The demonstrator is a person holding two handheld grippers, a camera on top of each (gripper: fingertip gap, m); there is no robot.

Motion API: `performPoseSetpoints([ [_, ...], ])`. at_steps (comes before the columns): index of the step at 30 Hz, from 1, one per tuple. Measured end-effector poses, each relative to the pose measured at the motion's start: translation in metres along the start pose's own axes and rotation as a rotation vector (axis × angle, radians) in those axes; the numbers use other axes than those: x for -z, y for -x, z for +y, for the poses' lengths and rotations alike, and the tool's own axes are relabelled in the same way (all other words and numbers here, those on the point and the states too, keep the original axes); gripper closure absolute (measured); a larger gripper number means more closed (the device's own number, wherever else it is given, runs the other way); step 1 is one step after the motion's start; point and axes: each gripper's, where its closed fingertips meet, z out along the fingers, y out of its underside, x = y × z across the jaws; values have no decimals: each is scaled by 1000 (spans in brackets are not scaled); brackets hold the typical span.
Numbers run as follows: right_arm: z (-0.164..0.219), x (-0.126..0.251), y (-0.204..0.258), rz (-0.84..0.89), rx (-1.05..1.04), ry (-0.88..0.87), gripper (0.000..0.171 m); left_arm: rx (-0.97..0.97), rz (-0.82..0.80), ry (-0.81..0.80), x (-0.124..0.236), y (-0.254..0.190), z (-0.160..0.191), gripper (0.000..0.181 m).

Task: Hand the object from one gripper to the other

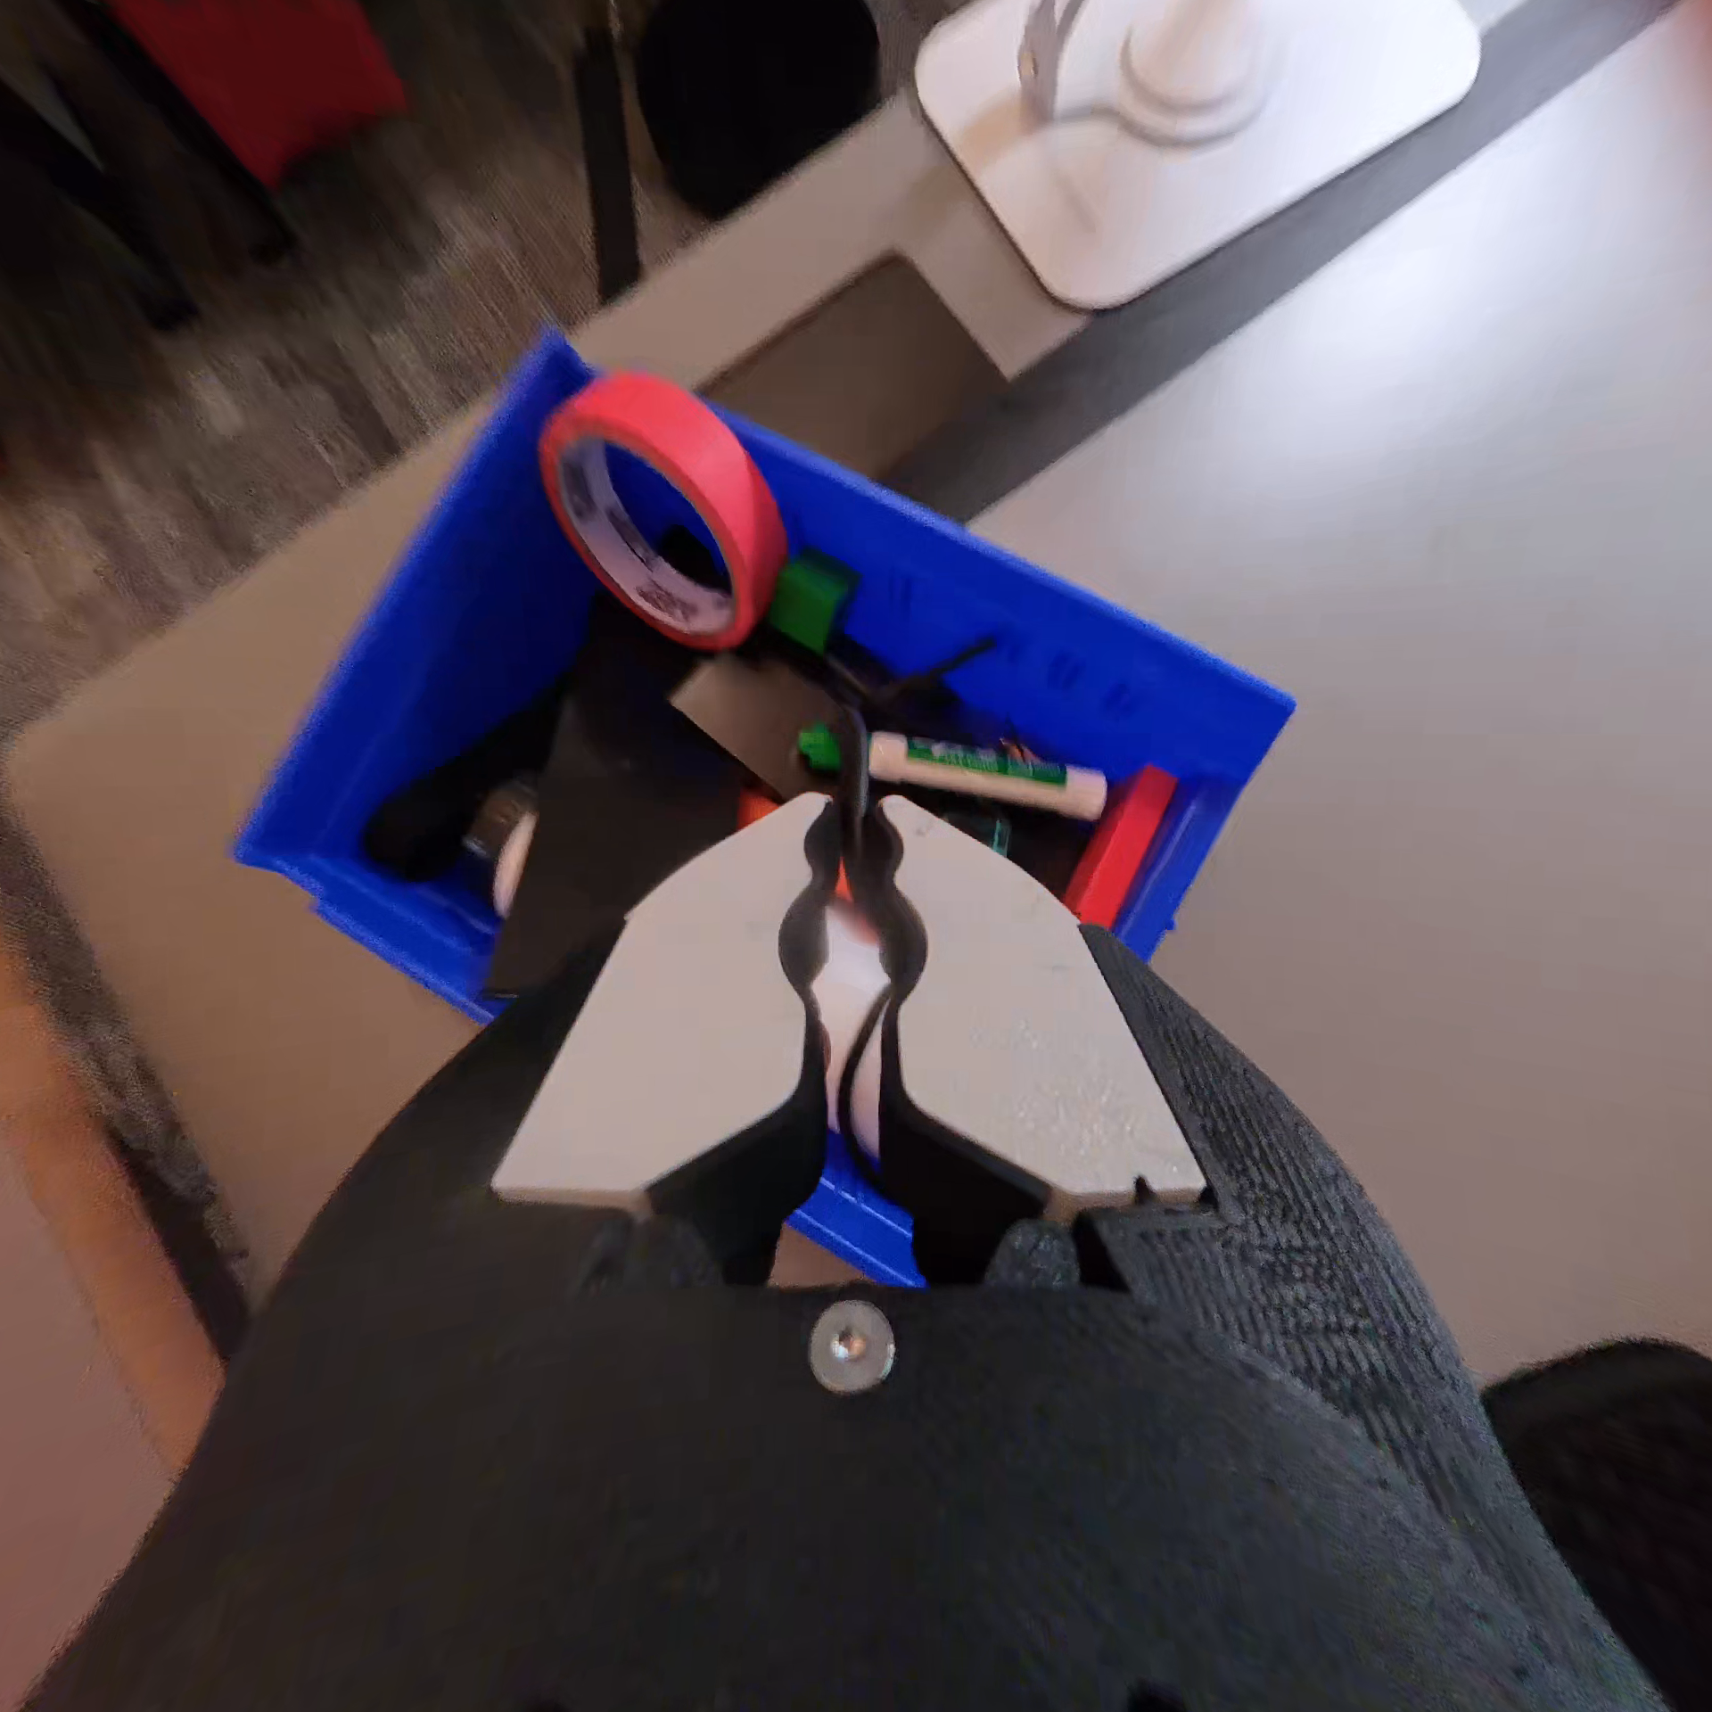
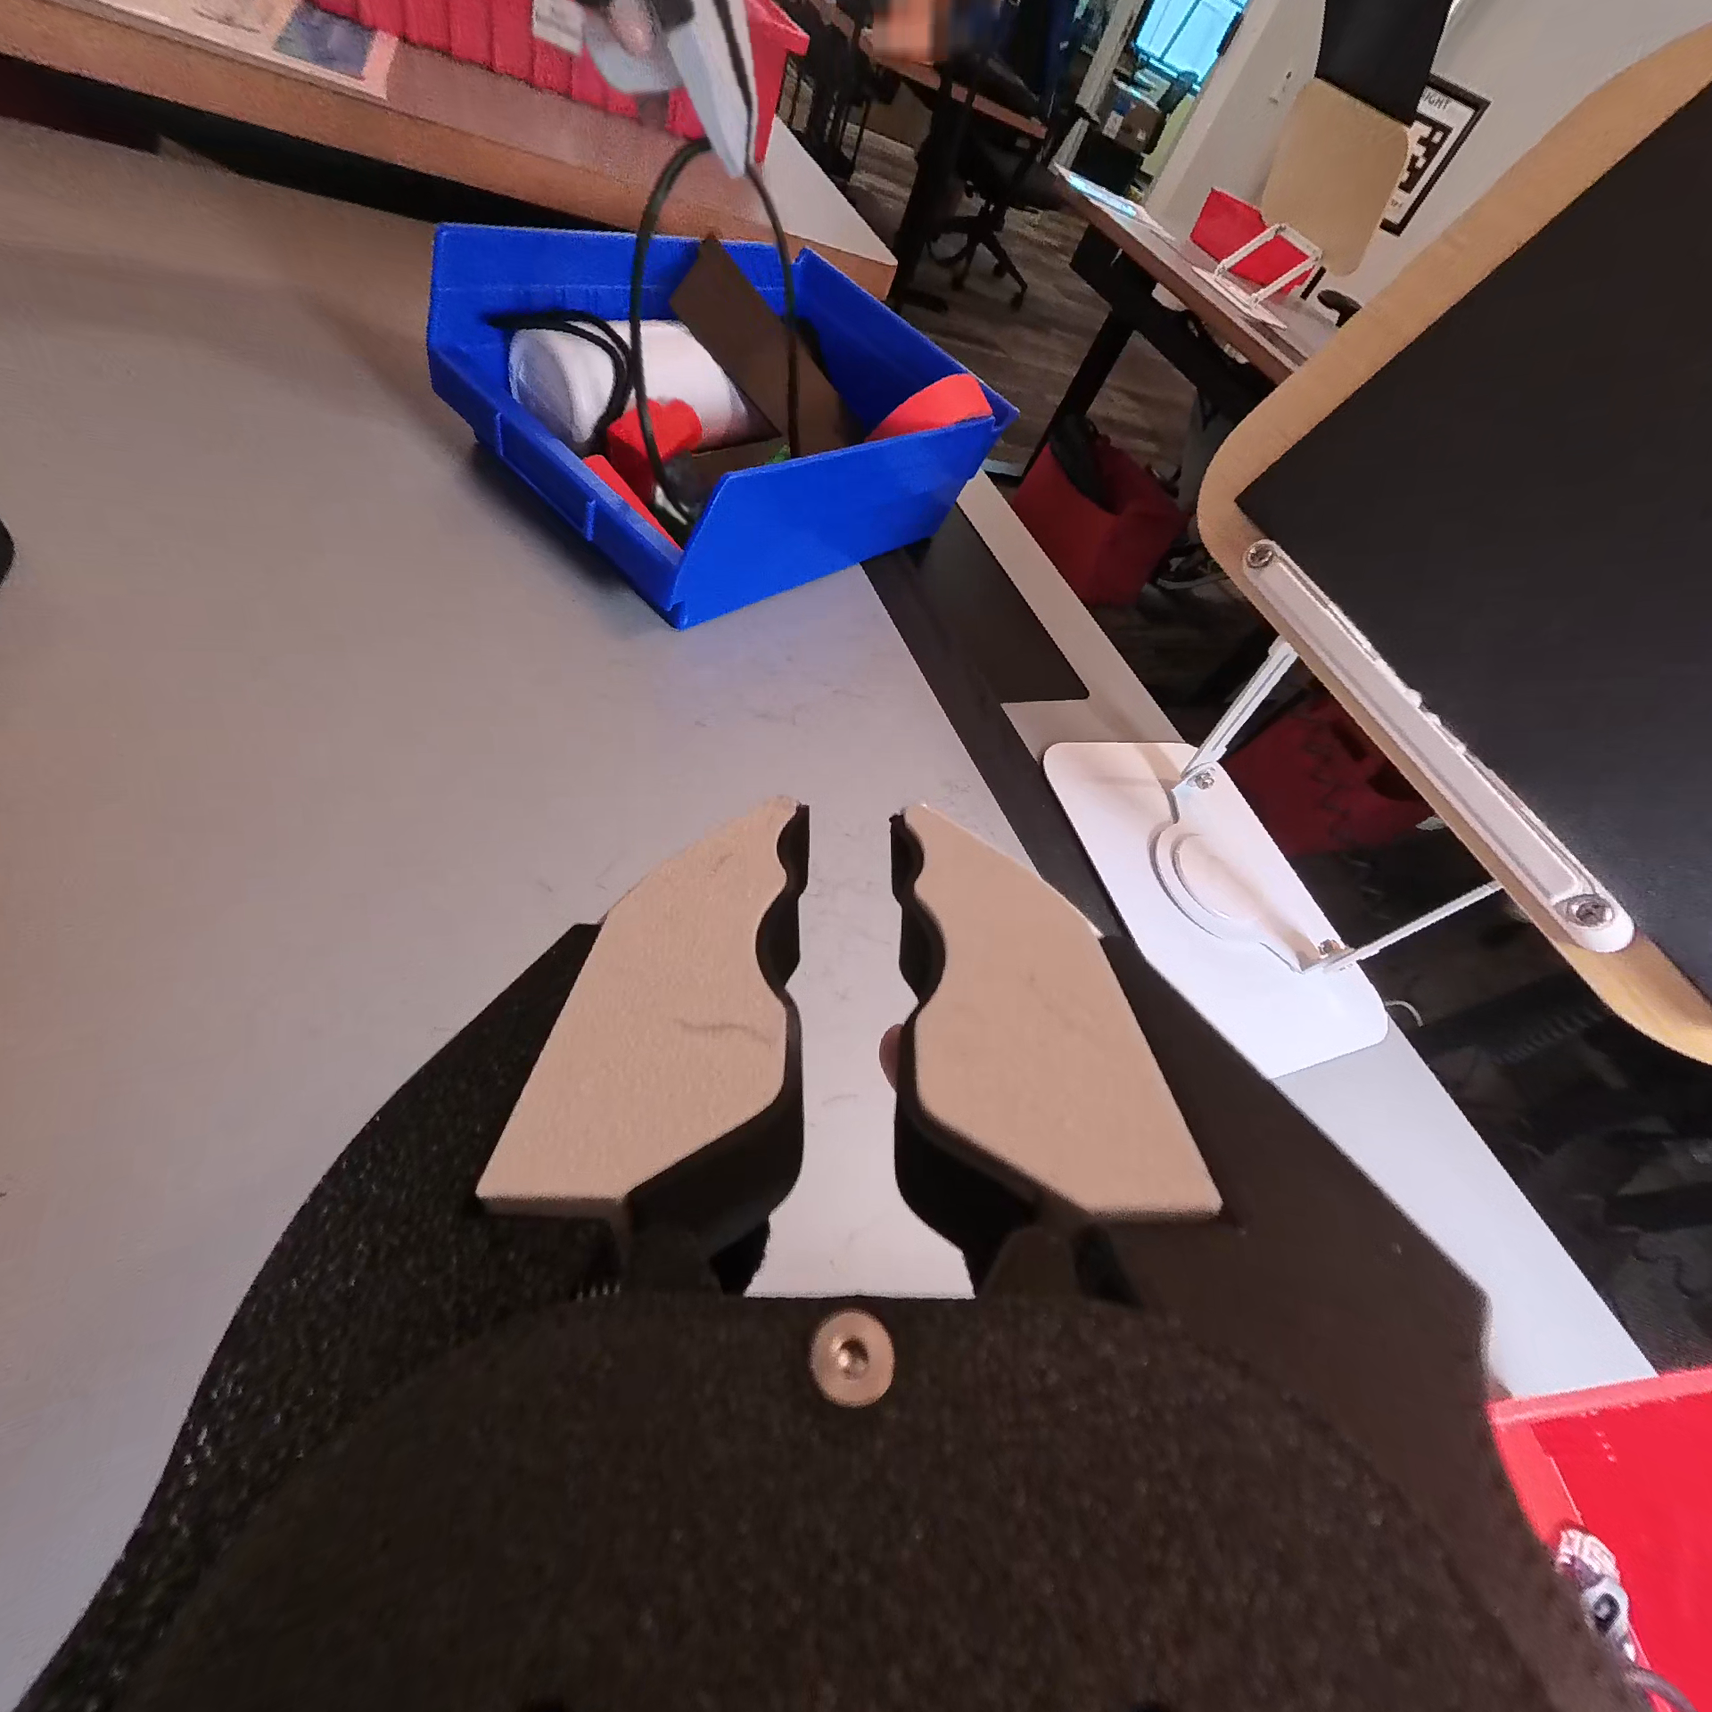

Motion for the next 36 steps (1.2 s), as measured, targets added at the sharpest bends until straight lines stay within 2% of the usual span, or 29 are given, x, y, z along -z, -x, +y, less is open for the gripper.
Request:
performPoseSetpoints([
  [1,0,0,0,4,3,0,155,-19,-32,-37,7,2,-9,175],
  [5,-3,-1,-2,23,-1,-18,155,-151,-274,-157,57,18,-50,175],
  [10,-6,-3,-3,32,-19,-41,155,-328,-656,-270,157,37,-110,176],
  [13,-8,-4,0,33,-8,-42,155,-353,-764,-344,204,33,-136,176],
  [18,-16,-4,6,32,13,-57,155,-402,-851,-436,254,12,-160,176],
  [22,-20,-3,9,26,21,-65,155,-422,-834,-444,274,-5,-167,175],
  [36,-25,1,9,25,12,-86,155,-448,-846,-455,297,-13,-152,177],
])
